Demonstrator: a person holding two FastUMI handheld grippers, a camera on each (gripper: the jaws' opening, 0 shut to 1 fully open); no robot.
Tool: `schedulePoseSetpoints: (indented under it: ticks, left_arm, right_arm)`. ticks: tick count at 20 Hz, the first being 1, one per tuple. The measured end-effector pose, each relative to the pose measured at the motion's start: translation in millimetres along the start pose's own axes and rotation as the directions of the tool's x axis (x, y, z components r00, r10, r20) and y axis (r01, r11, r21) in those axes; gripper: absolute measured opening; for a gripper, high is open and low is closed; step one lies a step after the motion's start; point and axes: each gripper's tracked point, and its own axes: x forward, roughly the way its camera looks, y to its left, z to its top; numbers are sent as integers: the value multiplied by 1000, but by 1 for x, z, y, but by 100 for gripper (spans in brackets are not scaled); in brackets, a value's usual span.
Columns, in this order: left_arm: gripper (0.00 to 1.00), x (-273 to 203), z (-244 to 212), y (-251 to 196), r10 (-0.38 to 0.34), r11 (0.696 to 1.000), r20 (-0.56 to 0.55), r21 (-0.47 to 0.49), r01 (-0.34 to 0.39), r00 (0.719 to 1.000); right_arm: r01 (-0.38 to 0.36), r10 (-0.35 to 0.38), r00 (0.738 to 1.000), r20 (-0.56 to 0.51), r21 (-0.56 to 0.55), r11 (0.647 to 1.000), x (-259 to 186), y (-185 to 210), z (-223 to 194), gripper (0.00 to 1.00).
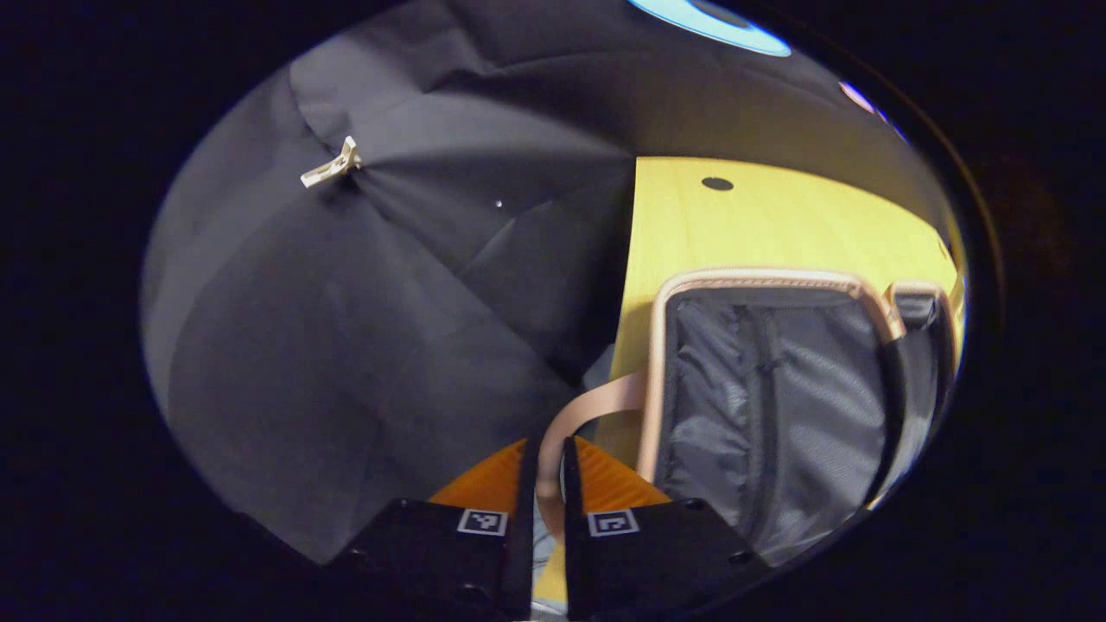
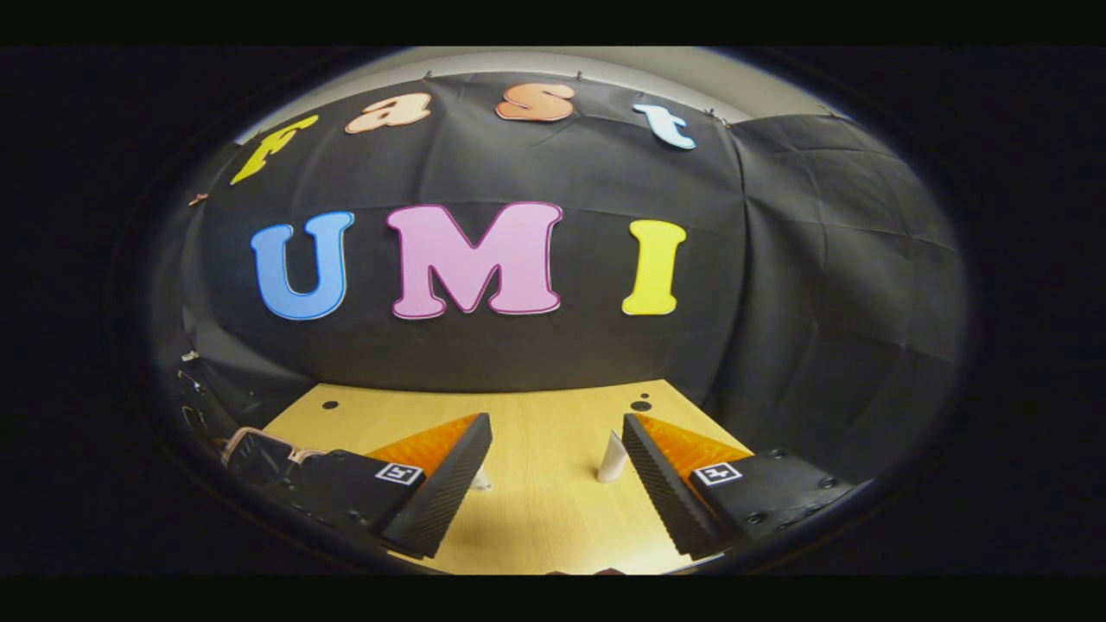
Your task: First open the suitcase, pack the skin care products into it, and then close the suitcase.
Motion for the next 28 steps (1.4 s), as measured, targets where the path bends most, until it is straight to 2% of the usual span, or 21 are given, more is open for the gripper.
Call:
schedulePoseSetpoints:
  ticks: [1, 3, 4, 6, 7, 8, 9, 10, 11, 12, 13, 15, 18, 19, 20, 25, 28]
  left_arm:
    - [43, -5, 1, 15, 56, 998, 12, 21, -56, 998]
    - [89, -18, 19, 37, 137, 990, 133, -10, -137, 982]
    - [97, -33, 32, 44, 168, 986, 189, -38, -164, 967]
    - [98, -65, 57, 42, 184, 983, 298, -81, -167, 937]
    - [98, -83, 73, 31, 171, 985, 361, -99, -144, 917]
    - [98, -99, 87, 10, 122, 991, 415, -104, -86, 902]
    - [97, -115, 98, -20, 49, 994, 448, -106, -1, 892]
    - [97, -130, 106, -61, -68, 986, 471, -102, 130, 879]
    - [99, -150, 108, -107, -208, 954, 473, -97, 285, 856]
    - [100, -167, 111, -153, -317, 915, 453, -86, 394, 833]
    - [99, -186, 117, -190, -386, 885, 436, -72, 459, 813]
    - [98, -228, 136, -258, -470, 847, 453, -12, 532, 758]
    - [100, -287, 169, -351, -578, 788, 465, 104, 606, 671]
    - [100, -298, 173, -381, -615, 765, 451, 143, 628, 646]
    - [100, -305, 173, -406, -647, 745, 425, 177, 643, 633]
    - [100, -315, 176, -499, -713, 700, 328, 273, 660, 620]
    - [100, -300, 177, -549, -713, 701, 276, 281, 655, 645]
  right_arm:
    - [1, -1, 1000, -6, 1, 1000, -1, -1, -2, 97]
    - [7, -7, 1000, -12, 11, 1000, -2, -6, -4, 97]
    - [11, -11, 1000, -18, 16, 1000, -3, -9, -8, 97]
    - [15, -14, 999, -31, 21, 1000, -3, -16, -15, 97]
    - [18, -17, 999, -37, 20, 1000, -3, -19, -19, 97]
    - [19, -18, 999, -45, 16, 1000, -2, -22, -24, 97]
    - [18, -17, 999, -51, 13, 1000, -1, -24, -29, 97]
    - [16, -15, 998, -65, 11, 1000, 0, -25, -37, 97]
    - [11, -10, 997, -80, 17, 1000, 1, -25, -43, 98]
    - [4, -2, 996, -91, 30, 1000, 1, -24, -48, 97]
    - [-5, 9, 995, -97, 43, 999, 1, -23, -53, 97]
    - [-20, 25, 994, -104, 48, 999, 2, -25, -60, 98]
    - [-49, 53, 987, -154, 30, 998, 16, -36, -80, 97]
    - [-66, 71, 983, -170, 32, 997, 22, -40, -85, 97]
    - [-79, 83, 979, -188, 32, 996, 27, -44, -92, 97]
    - [-108, 112, 948, -299, 31, 994, 73, -68, -133, 97]
    - [-98, 117, 921, -373, 68, 993, 101, -81, -159, 97]
